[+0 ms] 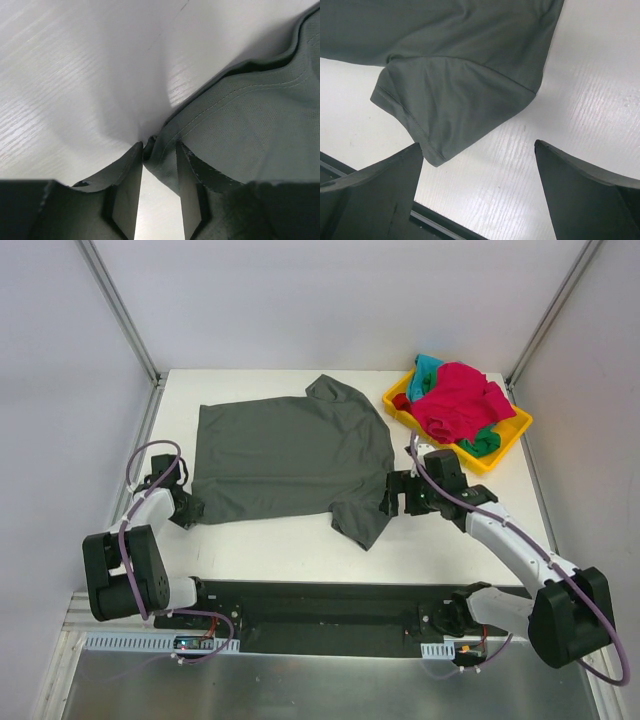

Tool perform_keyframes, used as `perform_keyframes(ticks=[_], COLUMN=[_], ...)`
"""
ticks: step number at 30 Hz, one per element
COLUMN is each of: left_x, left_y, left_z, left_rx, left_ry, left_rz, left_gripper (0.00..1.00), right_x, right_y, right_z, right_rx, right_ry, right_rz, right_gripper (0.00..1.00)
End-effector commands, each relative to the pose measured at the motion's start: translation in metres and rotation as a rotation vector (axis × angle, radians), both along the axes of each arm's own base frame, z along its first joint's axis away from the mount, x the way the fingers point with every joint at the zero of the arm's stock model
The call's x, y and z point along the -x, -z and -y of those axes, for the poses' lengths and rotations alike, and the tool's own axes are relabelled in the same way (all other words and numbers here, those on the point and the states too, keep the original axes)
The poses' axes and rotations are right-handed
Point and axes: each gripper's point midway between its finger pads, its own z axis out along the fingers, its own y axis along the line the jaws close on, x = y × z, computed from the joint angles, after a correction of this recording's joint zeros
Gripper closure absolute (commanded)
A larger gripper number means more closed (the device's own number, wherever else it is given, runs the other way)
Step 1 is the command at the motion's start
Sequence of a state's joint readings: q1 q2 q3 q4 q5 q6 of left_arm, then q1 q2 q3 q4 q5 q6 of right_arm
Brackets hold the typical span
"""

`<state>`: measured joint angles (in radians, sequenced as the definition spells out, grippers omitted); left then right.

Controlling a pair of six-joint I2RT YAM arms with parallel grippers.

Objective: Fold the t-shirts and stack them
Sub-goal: Grap the side of the flattened tshirt closest away from the robot with both arms

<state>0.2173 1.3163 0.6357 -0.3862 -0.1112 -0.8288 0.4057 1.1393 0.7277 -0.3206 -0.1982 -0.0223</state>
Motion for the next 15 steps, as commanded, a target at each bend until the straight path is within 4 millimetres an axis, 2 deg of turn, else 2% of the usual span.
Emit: perform_keyframes(ticks=[1,2,4,7,10,14,15], left_x=[-0.001,0.0,-0.001,-0.004,-0.004,-0.006,-0.007], left_y=[0.007,0.007,0.007,0.003,0.0,-0.005,-0.005], left_z=[0.001,0.002,0.004,0.005,0.002,-0.001,-0.002], left_rx=[0.015,0.02,0.03,0.034,0.015,-0.005,-0.006], left_ry=[-0.002,0.001,0.002,0.007,0.0,0.005,0.0], left_rz=[-0.011,-0.012,-0.005,0.015,0.025,0.041,0.043], left_gripper=[0.73,0.78,1.0,1.0,1.0,1.0,1.0], right_x=[0.008,0.01,0.012,0.019,0.033,0.05,0.053], right_y=[0.005,0.006,0.008,0.009,0.016,0.032,0.035], right_z=[-0.004,-0.004,-0.004,-0.015,-0.034,-0.063,-0.069], right_rx=[0.009,0.025,0.084,0.189,0.292,0.373,0.382], right_ry=[-0.025,-0.035,-0.056,-0.164,-0.32,-0.506,-0.537], right_rz=[-0.012,-0.009,0.014,0.064,0.091,0.06,0.047], right_gripper=[0.04,0.04,0.04,0.01,0.04,0.13,0.18])
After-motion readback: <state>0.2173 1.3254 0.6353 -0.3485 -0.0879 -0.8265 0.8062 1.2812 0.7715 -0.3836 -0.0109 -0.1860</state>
